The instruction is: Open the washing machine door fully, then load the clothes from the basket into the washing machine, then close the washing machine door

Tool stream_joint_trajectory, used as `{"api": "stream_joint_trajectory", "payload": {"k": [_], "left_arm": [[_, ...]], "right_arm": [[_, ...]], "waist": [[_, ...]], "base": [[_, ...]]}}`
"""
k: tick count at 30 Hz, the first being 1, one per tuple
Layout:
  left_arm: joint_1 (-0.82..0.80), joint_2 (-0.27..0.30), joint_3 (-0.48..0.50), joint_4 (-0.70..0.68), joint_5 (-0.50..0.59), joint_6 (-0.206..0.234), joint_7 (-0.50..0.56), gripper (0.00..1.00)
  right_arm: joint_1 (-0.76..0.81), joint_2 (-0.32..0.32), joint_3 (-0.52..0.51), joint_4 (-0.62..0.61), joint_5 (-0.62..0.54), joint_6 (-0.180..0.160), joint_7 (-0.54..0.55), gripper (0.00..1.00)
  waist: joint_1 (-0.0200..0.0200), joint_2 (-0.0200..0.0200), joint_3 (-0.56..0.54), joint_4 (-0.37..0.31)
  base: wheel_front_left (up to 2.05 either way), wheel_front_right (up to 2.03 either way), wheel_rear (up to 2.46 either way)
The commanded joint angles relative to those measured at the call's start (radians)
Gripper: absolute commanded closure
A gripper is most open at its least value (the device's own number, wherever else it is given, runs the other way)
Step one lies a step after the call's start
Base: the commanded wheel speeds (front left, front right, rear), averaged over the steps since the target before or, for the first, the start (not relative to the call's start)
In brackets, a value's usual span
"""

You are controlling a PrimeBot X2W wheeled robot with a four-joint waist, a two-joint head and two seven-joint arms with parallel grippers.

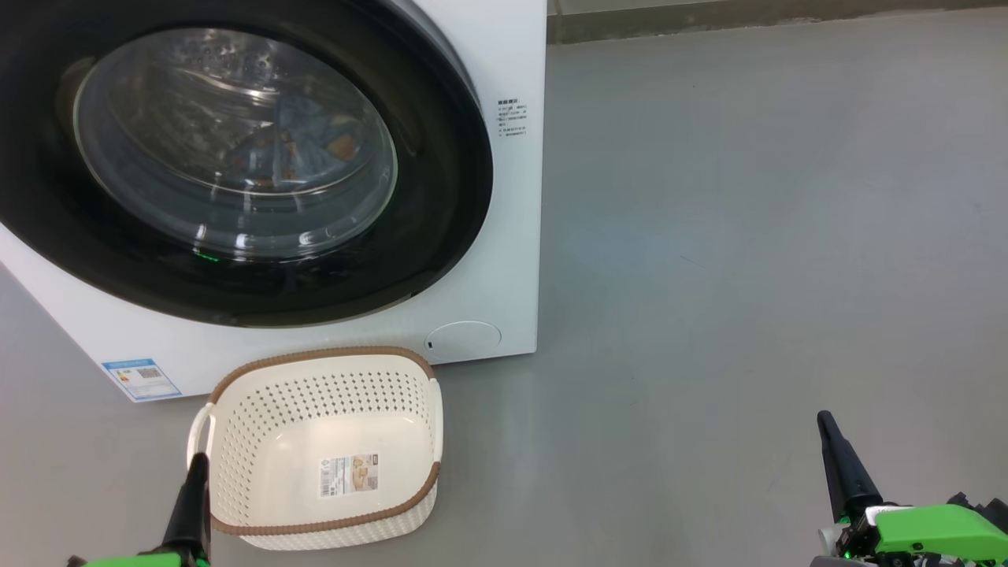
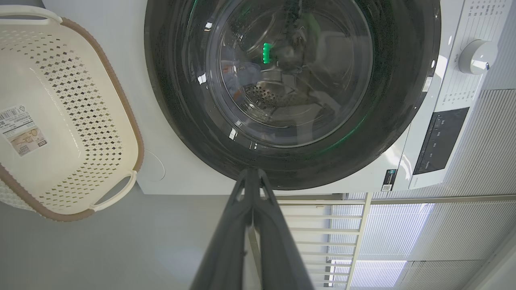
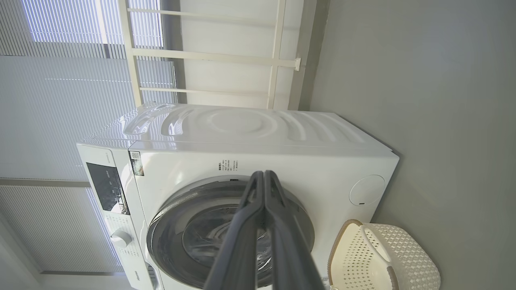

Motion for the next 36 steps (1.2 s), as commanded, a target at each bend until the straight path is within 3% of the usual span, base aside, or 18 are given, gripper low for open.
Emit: {"api": "stream_joint_trajectory", "payload": {"k": [1,36], "left_arm": [[-0.055,0.027,0.032,-0.017,-0.025,-0.016,0.008,1.00],[-0.064,0.022,0.042,-0.010,-0.051,-0.019,0.024,1.00]], "right_arm": [[-0.053,-0.009,0.011,-0.024,0.025,-0.001,0.010,1.00],[-0.055,0.000,-0.006,-0.022,0.049,-0.001,0.029,1.00]], "waist": [[0.0000,0.0000,0.000,0.000],[0.0000,0.0000,0.000,0.001]], "base": [[0.00,0.00,0.00],[0.00,0.00,0.00]]}}
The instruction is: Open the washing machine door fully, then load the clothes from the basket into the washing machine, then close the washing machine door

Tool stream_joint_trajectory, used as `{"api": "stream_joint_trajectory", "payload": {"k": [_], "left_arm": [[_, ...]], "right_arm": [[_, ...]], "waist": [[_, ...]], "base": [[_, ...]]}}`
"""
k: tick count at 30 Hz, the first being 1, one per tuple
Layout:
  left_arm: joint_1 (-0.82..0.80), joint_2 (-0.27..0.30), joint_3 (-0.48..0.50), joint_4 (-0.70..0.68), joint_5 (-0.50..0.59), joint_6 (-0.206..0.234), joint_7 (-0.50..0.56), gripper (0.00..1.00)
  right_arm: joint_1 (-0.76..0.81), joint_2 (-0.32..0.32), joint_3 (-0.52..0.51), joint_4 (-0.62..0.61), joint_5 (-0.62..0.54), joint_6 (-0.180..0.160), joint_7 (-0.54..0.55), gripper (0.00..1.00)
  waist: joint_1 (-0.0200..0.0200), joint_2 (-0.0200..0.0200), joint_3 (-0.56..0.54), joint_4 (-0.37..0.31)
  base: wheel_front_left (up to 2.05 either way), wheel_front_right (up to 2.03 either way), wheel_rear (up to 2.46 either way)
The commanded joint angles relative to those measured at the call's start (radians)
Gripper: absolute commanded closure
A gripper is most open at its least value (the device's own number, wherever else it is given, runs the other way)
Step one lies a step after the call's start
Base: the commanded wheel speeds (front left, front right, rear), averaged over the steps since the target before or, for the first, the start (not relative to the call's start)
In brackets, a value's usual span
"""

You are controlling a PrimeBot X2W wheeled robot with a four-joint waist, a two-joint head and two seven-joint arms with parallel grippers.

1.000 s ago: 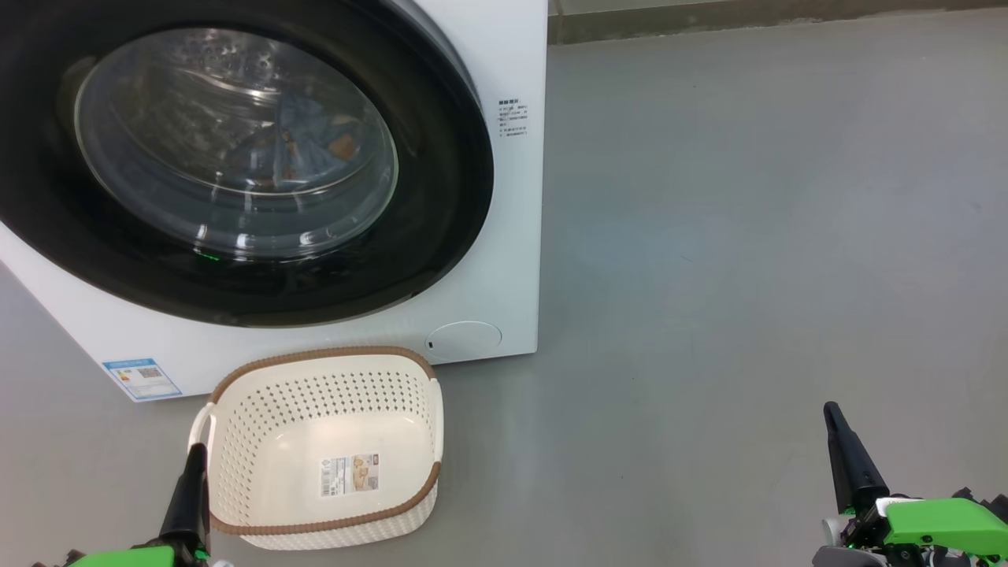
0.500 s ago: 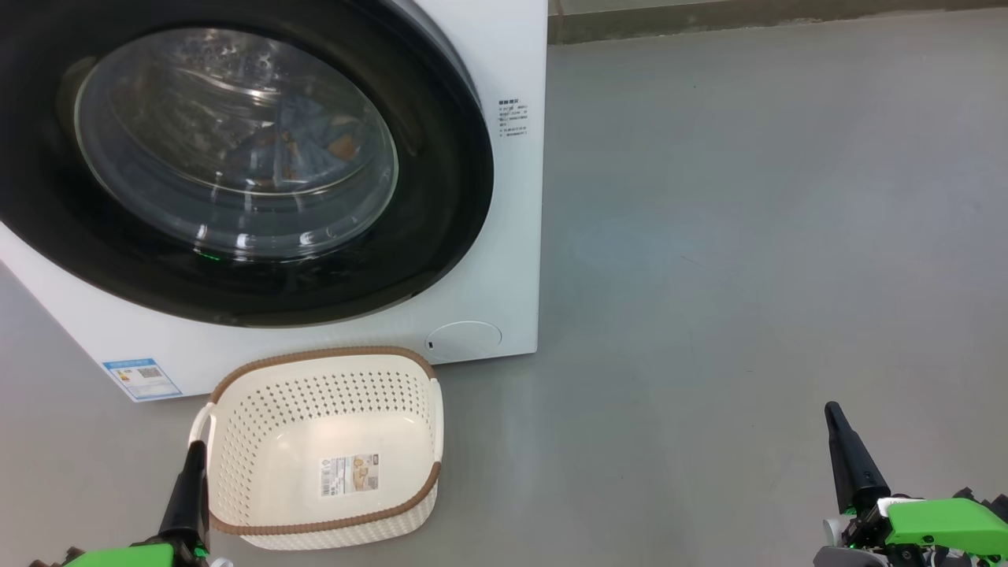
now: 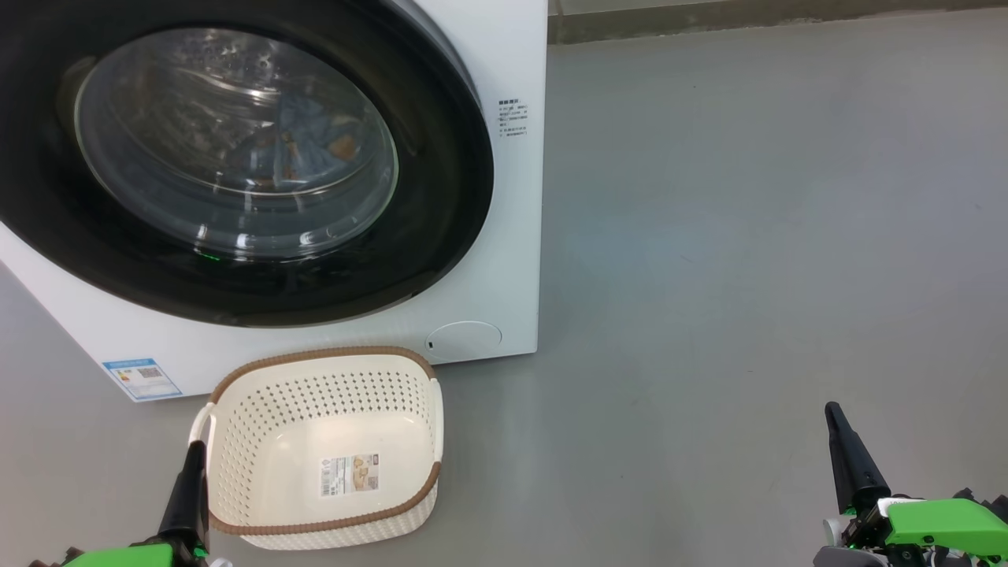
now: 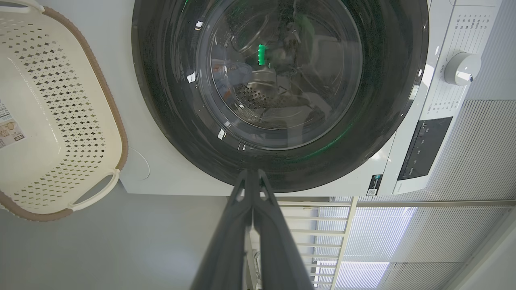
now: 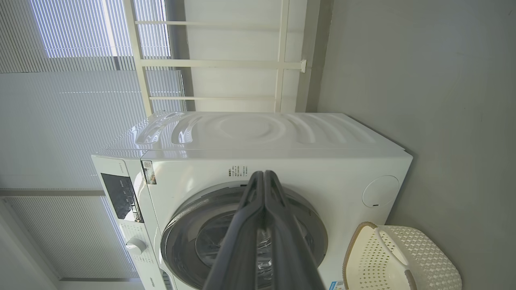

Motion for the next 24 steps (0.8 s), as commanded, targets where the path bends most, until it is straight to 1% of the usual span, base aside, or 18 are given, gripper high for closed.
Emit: {"api": "stream_joint_trajectory", "payload": {"k": [1,24], "left_arm": [[-0.040,0.022,0.034,-0.017,0.001,-0.011,0.006,1.00],[-0.041,0.019,0.039,-0.017,0.005,-0.011,0.009,1.00]], "right_arm": [[-0.038,-0.004,0.020,-0.024,-0.003,-0.001,0.008,1.00],[-0.039,0.000,0.013,-0.024,-0.008,-0.001,0.013,1.00]], "waist": [[0.0000,0.0000,0.000,0.000],[0.0000,0.0000,0.000,0.000]], "base": [[0.00,0.00,0.00],[0.00,0.00,0.00]]}}
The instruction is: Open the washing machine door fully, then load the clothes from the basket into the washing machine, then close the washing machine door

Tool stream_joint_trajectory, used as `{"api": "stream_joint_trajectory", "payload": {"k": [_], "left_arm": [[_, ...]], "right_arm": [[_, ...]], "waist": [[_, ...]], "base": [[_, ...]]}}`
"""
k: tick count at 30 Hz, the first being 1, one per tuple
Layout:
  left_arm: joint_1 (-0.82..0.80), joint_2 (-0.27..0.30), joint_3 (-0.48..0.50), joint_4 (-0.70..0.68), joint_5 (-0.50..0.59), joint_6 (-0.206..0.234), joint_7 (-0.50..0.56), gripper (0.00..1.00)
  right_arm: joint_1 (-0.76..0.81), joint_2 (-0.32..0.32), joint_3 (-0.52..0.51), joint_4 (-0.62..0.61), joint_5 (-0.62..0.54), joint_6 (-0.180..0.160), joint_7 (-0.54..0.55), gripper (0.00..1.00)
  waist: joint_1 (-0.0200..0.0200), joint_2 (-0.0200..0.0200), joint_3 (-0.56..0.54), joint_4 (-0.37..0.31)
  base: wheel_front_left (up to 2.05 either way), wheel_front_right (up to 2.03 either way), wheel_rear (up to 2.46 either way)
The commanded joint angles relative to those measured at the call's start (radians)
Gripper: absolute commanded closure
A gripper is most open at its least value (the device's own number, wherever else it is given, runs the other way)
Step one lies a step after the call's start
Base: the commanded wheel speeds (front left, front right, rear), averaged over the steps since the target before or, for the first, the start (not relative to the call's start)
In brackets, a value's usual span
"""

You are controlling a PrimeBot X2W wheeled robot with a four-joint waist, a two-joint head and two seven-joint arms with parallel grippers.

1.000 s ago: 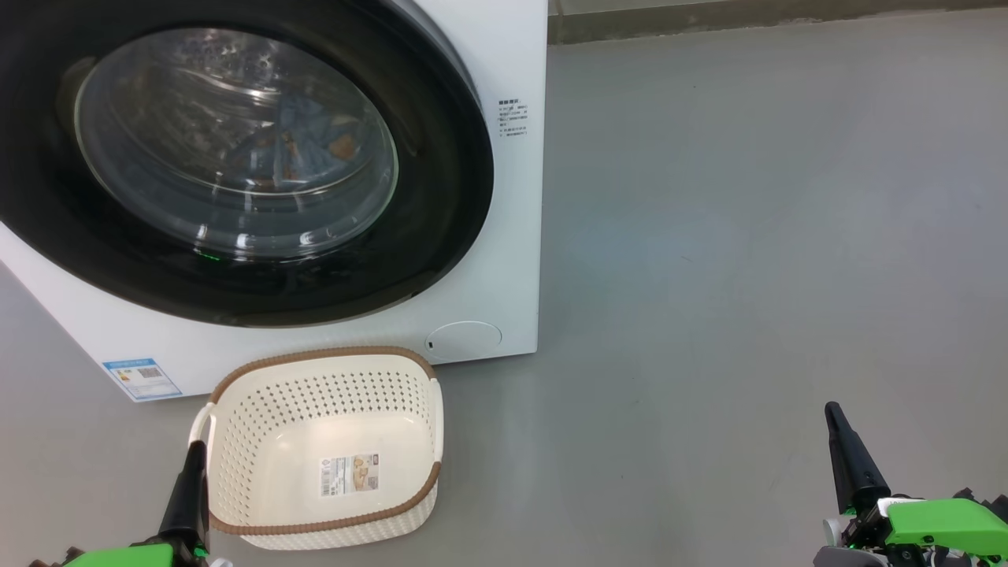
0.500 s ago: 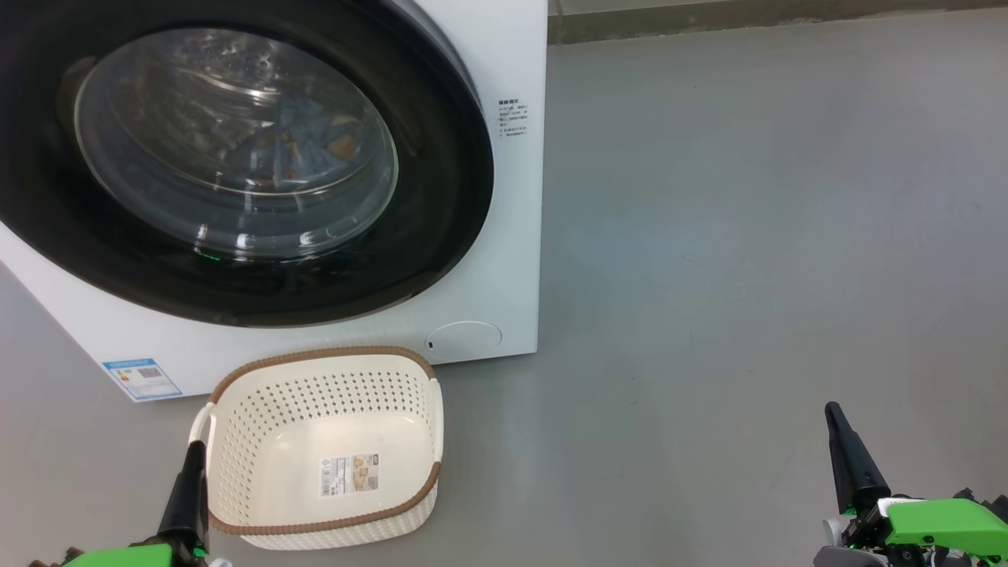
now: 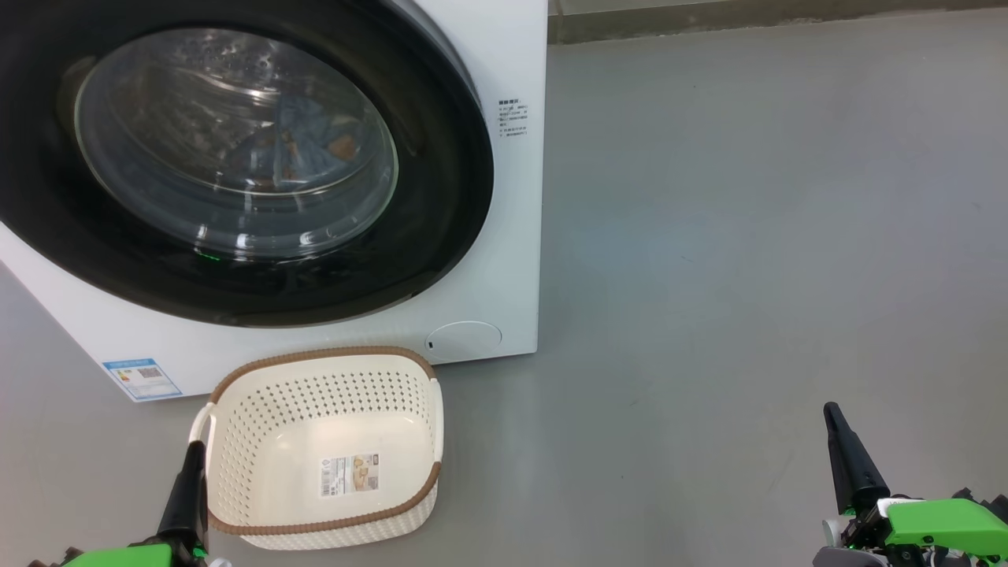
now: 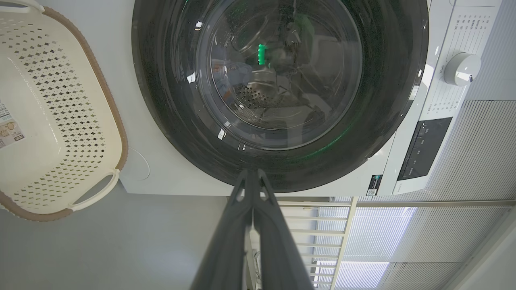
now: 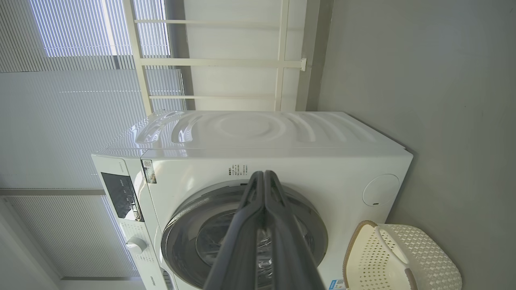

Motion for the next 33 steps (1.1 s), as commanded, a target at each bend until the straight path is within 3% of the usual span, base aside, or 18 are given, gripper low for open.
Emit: {"api": "stream_joint_trajectory", "payload": {"k": [1,33], "left_arm": [[-0.041,0.019,0.035,-0.017,0.005,-0.011,0.005,1.00],[-0.041,0.017,0.039,-0.017,0.008,-0.011,0.008,1.00]], "right_arm": [[-0.039,-0.002,0.016,-0.024,-0.008,-0.001,0.004,1.00],[-0.040,0.003,0.010,-0.024,-0.013,-0.001,0.010,1.00]], "waist": [[0.0000,0.0000,0.000,0.000],[0.0000,0.0000,0.000,0.000]], "base": [[0.00,0.00,0.00],[0.00,0.00,0.00]]}}
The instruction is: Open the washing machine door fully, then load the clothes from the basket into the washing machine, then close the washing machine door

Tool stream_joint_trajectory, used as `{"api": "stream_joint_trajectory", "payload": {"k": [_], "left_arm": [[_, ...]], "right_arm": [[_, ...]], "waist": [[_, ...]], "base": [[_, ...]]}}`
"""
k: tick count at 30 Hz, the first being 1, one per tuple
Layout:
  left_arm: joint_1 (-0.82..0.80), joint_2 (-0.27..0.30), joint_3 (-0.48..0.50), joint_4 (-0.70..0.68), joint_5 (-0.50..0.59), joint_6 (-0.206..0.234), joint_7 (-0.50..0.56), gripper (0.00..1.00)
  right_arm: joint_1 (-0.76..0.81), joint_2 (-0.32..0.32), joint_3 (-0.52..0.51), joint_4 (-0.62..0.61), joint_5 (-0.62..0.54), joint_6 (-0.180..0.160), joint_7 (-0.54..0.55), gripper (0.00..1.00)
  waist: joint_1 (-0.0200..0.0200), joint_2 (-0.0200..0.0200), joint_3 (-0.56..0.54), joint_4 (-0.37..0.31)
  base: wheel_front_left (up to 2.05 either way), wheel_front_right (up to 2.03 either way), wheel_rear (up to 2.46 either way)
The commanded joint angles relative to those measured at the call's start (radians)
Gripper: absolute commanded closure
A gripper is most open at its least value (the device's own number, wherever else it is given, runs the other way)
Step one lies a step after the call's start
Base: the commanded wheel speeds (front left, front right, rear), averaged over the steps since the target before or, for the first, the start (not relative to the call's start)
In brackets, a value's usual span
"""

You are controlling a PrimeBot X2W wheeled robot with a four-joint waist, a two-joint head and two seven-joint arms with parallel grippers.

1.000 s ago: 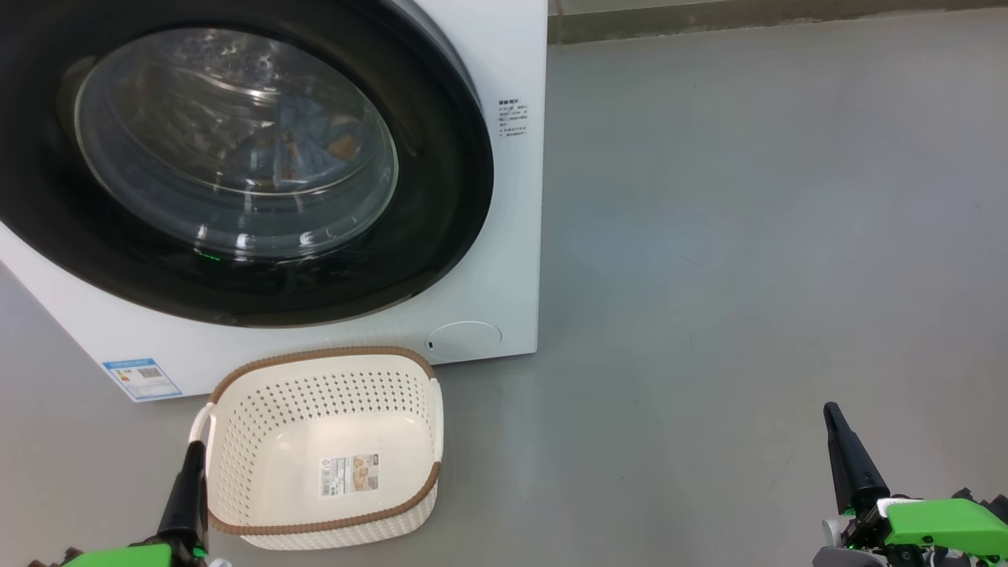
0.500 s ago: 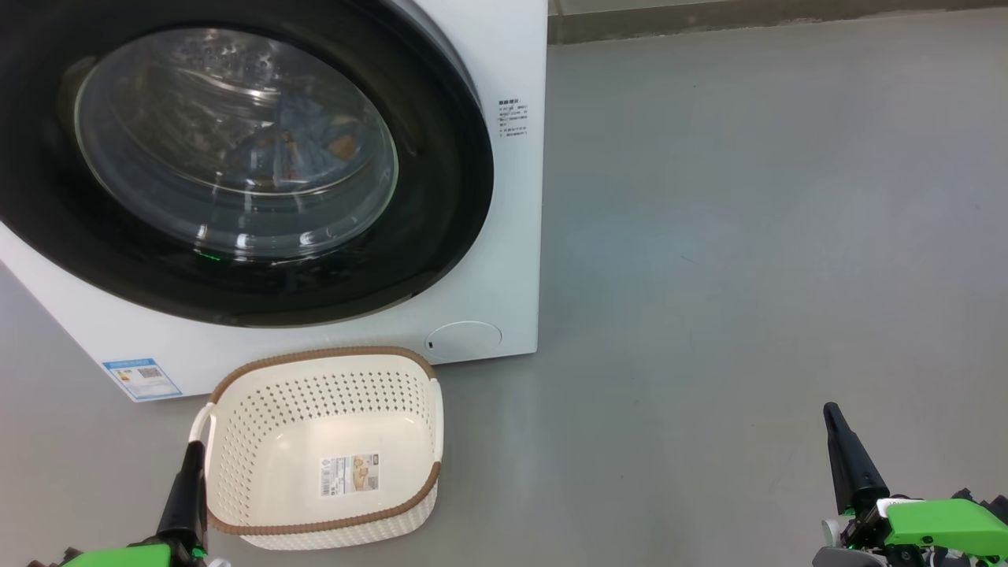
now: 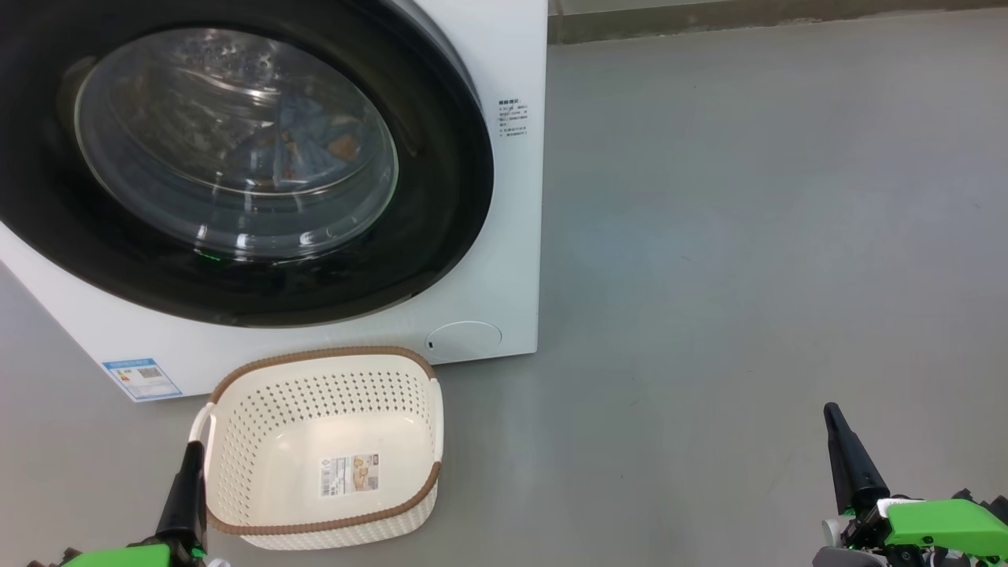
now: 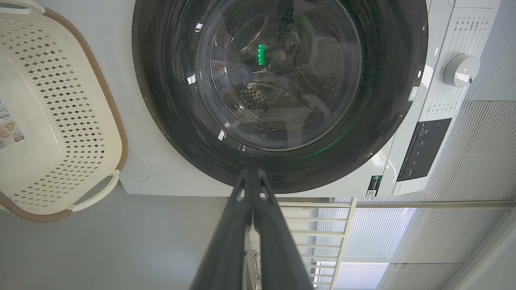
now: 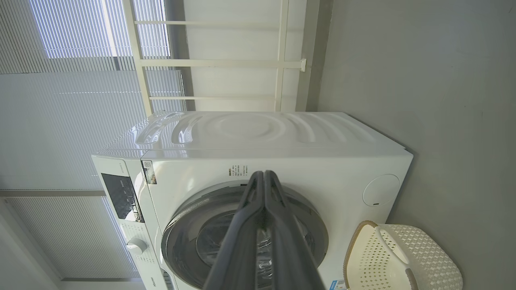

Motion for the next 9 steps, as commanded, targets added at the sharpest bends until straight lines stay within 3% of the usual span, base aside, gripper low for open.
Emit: {"api": "stream_joint_trajectory", "payload": {"k": [1,9], "left_arm": [[-0.041,0.017,0.035,-0.017,0.007,-0.011,0.007,1.00],[-0.041,0.017,0.036,-0.017,0.008,-0.011,0.008,1.00]], "right_arm": [[-0.040,-0.002,0.016,-0.024,-0.011,-0.001,0.008,1.00],[-0.040,-0.001,0.014,-0.024,-0.012,-0.001,0.009,1.00]], "waist": [[0.0000,-0.0001,0.000,0.000],[0.0000,-0.0001,0.000,0.000]], "base": [[0.00,0.00,0.00],[0.00,0.00,0.00]]}}
